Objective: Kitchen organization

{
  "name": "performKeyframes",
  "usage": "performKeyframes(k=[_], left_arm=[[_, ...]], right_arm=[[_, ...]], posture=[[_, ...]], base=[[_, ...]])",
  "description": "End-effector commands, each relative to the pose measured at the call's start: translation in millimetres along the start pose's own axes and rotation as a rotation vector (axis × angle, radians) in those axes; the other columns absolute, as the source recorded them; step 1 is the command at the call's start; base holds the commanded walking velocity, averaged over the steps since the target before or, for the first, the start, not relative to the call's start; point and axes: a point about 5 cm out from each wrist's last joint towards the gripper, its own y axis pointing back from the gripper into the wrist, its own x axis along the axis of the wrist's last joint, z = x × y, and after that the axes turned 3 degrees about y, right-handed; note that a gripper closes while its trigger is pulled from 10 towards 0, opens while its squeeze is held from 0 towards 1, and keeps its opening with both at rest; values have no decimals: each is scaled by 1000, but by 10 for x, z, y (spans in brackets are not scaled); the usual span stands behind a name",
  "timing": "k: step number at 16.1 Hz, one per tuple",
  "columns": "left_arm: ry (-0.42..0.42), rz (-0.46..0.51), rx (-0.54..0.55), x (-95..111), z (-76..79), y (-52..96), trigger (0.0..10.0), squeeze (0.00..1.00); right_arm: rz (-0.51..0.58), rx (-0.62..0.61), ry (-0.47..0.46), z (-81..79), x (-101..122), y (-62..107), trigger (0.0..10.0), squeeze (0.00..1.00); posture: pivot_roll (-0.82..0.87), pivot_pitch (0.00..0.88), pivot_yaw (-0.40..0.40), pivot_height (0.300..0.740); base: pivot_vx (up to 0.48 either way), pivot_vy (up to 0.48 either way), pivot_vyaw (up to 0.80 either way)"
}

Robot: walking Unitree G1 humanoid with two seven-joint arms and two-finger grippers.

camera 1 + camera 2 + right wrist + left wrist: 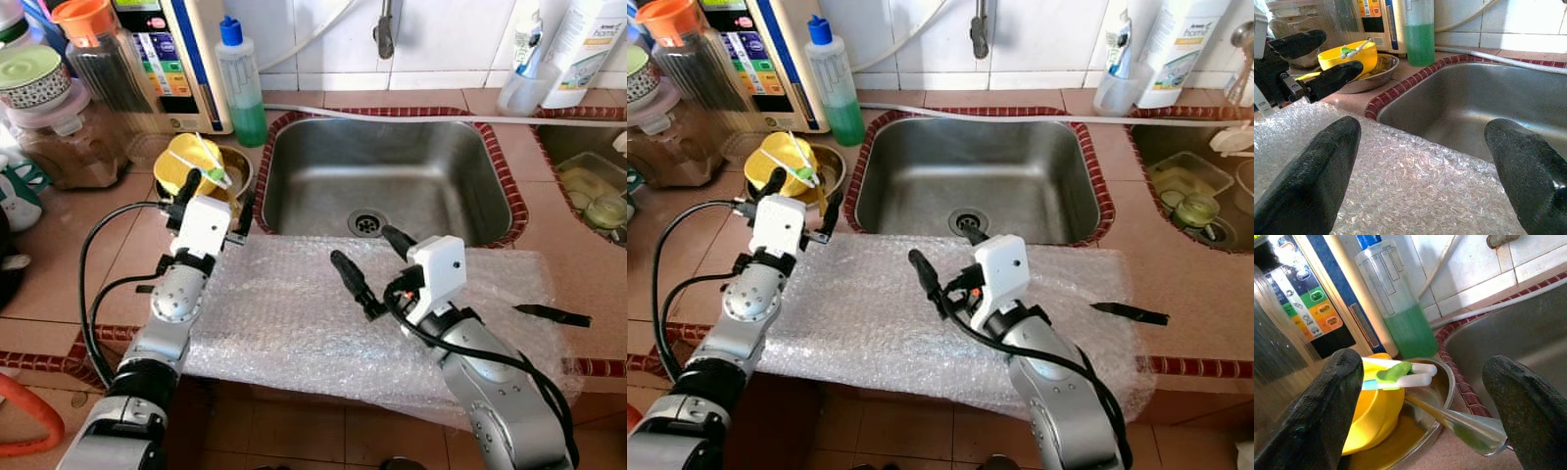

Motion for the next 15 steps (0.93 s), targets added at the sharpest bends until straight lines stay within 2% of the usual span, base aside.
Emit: performKeyframes(k=[1,5,10,13,15], left_arm=[[-22,-9,9,-24,-46,8,10000,0],[-30,9,7,-7,-65,35,10000,0],[31,103,16,175,-124,205,10000,0],[79,76,16,167,-92,250,10000,0],[97,65,6,163,-37,203,10000,0]], right_arm=[[20,17,10,-41,59,10,10000,973],[20,18,9,-42,57,13,10000,976],[18,16,10,-34,53,19,10000,976],[20,24,5,-44,50,-3,10000,976],[21,31,5,-53,51,-17,10000,976]], posture=[[-280,177,106,740],[-276,176,107,740],[-270,177,107,740],[-256,175,104,740],[-255,175,102,740]], base=[[0,0,0],[0,0,0],[0,0,0],[0,0,0],[0,0,0]])
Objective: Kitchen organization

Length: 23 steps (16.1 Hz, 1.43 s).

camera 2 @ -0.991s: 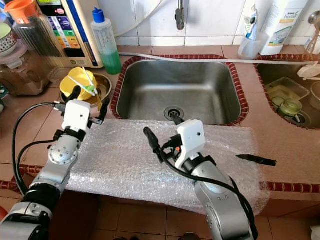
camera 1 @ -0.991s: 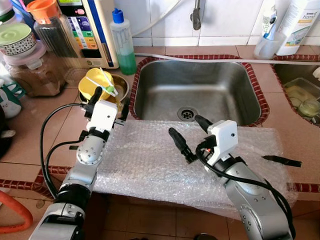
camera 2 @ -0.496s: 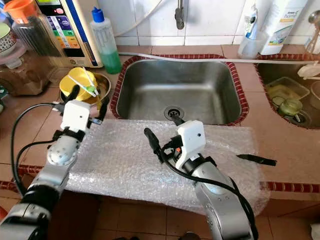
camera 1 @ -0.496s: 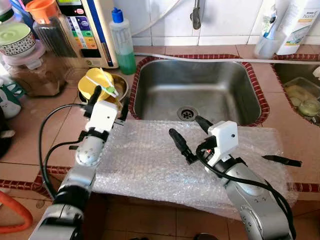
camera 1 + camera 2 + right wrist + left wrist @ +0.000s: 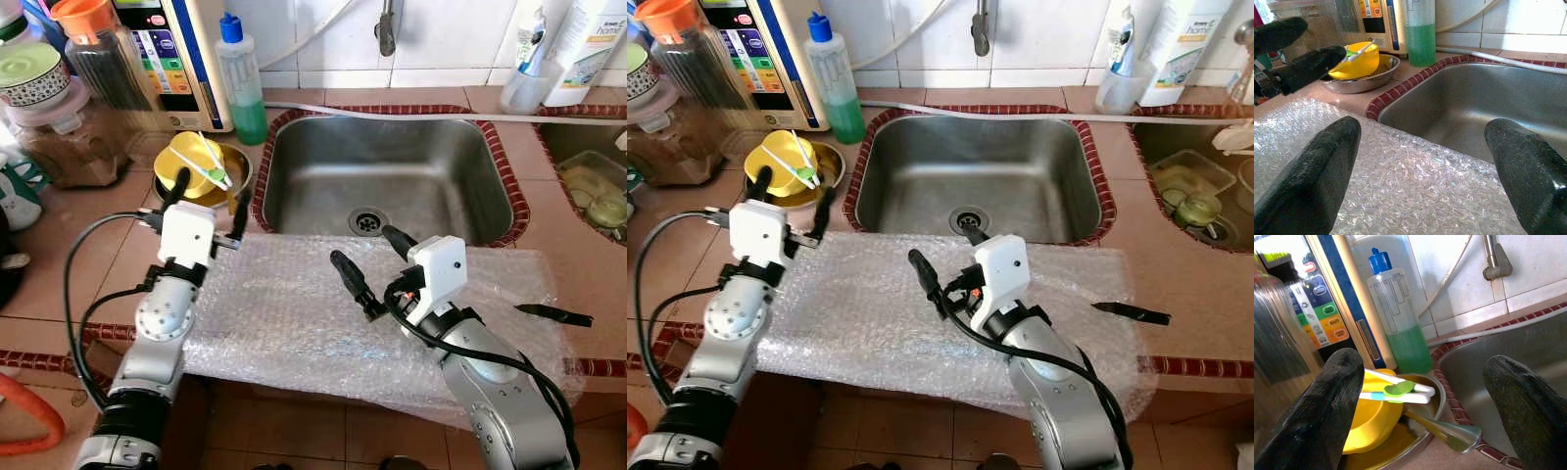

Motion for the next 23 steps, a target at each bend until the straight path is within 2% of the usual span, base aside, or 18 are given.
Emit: performKeyframes(k=[1,4,8,12,15,16,17,18,20,22,23], left_arm=[[7,-16,-6,-13,24,-43,10000,0],[25,-38,-19,-38,151,-162,10000,0],[44,-71,11,-63,225,-310,10000,0],[-7,-110,99,-113,85,-371,10000,0],[46,-157,176,-178,-34,-383,10000,0],[55,-161,188,-185,-46,-381,7647,0],[56,-162,194,-191,-49,-379,4392,0],[55,-163,194,-196,-44,-384,3686,0],[60,-161,193,-200,-37,-384,0,0],[59,-156,199,-196,-40,-386,0,0],[56,-153,200,-194,-45,-385,980,0]], right_arm=[[14,29,2,-48,36,-24,10000,973],[14,28,5,-53,39,-15,10000,973],[10,15,15,-57,53,29,10000,976],[7,9,17,-64,52,50,10000,973],[6,9,17,-67,53,50,10000,973],[5,10,17,-67,54,49,10000,976],[5,11,18,-67,54,49,10000,976],[5,12,19,-66,56,48,10000,976],[5,14,21,-66,57,48,10000,976],[4,15,21,-60,57,49,10000,976],[3,15,21,-62,56,49,10000,973]], posture=[[-258,175,101,740],[-273,179,102,740],[-299,194,105,740],[-305,199,109,740],[-303,200,108,740],[-302,199,107,740],[-302,199,107,740],[-302,198,106,740],[-303,197,105,740],[-301,197,103,740],[-301,197,103,740]], base=[[0,0,0],[0,0,0],[0,0,0],[0,0,0],[0,0,0],[0,0,0],[0,0,0],[0,0,0],[0,0,0],[0,0,0],[0,0,0]])
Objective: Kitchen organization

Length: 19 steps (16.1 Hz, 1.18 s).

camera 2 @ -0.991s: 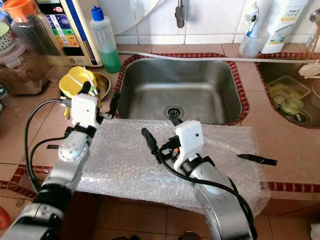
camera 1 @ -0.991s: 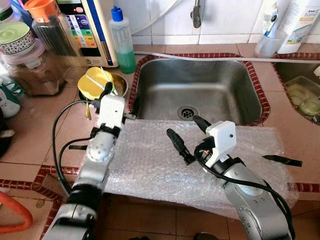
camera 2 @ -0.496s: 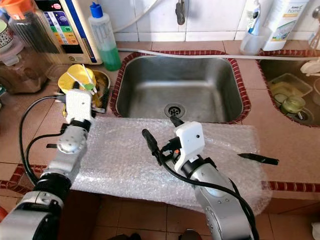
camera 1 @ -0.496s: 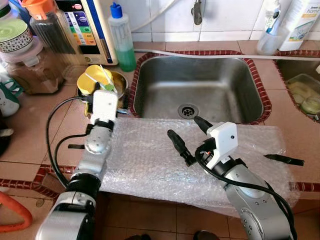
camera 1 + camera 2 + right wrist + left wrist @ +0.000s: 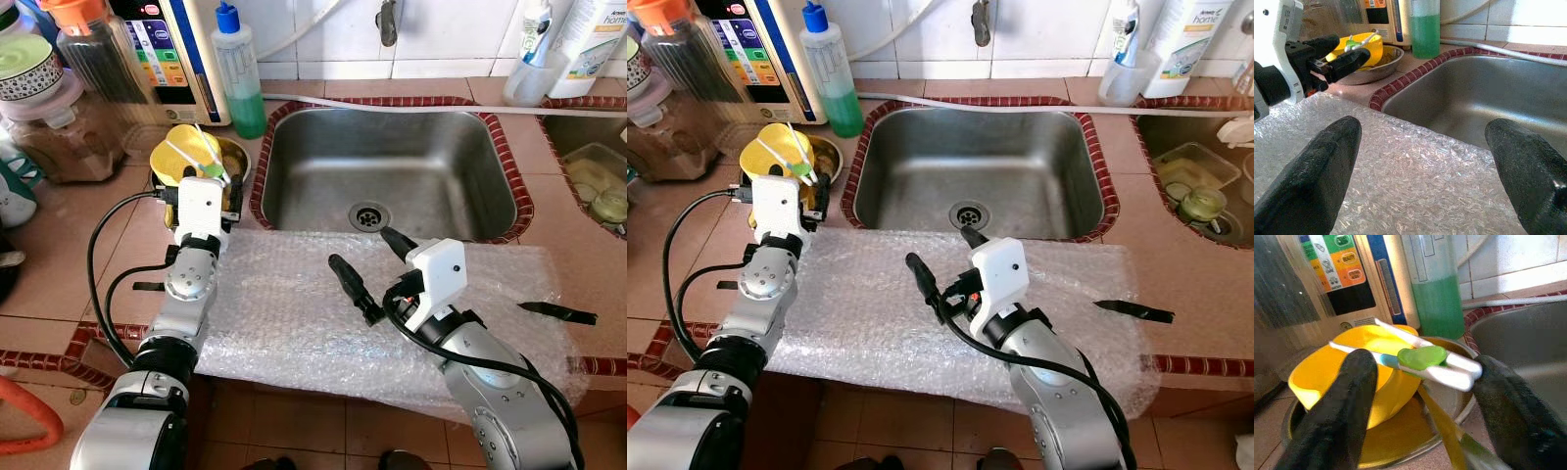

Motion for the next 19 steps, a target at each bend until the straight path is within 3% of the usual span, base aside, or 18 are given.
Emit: performKeyframes(k=[1,2,3,6,7,8,9,10,11,12,19], left_arm=[[-11,10,14,9,-44,-8,3294,0],[-37,30,12,31,-52,-10,4314,0],[-57,43,8,45,-51,-10,10000,0],[-60,53,3,53,-40,-6,10000,0],[-54,55,1,53,-40,-4,7098,0],[-54,56,-1,54,-39,-6,6667,0],[-54,57,-3,52,-42,-4,3725,0],[-54,58,-3,50,-46,-2,3333,0],[-53,57,-3,47,-52,0,1255,0],[-51,56,-3,44,-56,0,0,0],[-50,54,-8,27,-62,19,0,0]], right_arm=[[10,4,4,-24,34,11,10000,976],[10,6,4,-22,31,8,10000,976],[10,8,4,-22,31,5,10000,976],[10,13,4,-23,28,-1,10000,973],[10,14,3,-25,27,-2,10000,973],[10,15,3,-24,28,-4,10000,973],[9,15,3,-25,26,-4,10000,973],[10,15,3,-26,26,-4,10000,976],[10,15,3,-26,26,-5,10000,976],[9,15,2,-25,25,-6,10000,973],[7,15,0,-32,23,-1,10000,973]], posture=[[-300,195,101,740],[-298,194,100,740],[-296,191,99,740],[-293,189,98,740],[-293,187,99,740],[-292,188,99,740],[-291,187,98,740],[-291,187,98,740],[-292,187,99,740],[-292,187,98,740],[-292,190,98,740]], base=[[0,0,0],[0,0,0],[0,0,0],[0,0,0],[0,0,0],[0,0,0],[0,0,0],[0,0,0],[0,0,0],[0,0,0],[0,0,0]])
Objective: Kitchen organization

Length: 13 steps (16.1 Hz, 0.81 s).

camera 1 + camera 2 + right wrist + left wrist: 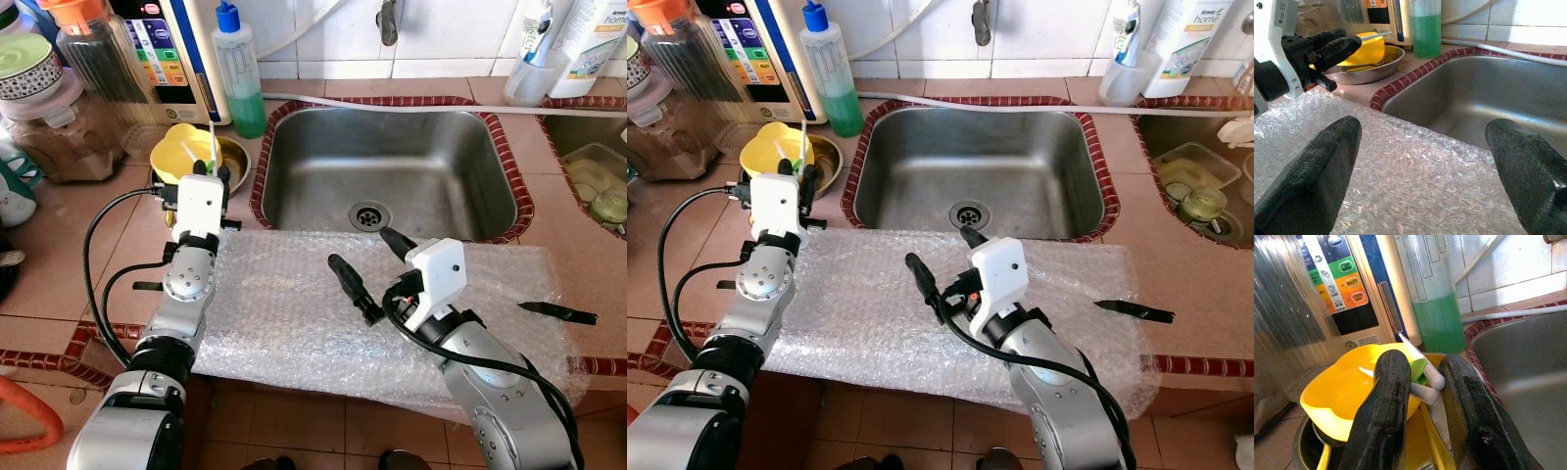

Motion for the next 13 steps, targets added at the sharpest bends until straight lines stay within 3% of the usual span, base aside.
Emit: performKeyframes(k=[1,9,13], left_arm=[[-5,-8,3,-31,-49,20,0,0],[-18,6,26,-6,-125,14,0,0],[-13,33,42,32,-288,35,0,0]], right_arm=[[6,12,-1,-32,19,2,10000,973],[10,12,-1,-26,17,-13,10000,973],[17,9,-3,-19,19,-40,10000,976]], posture=[[-291,191,97,740],[-285,185,98,740],[-276,180,100,740]], base=[[0,0,0],[0,0,0],[0,0,0]])
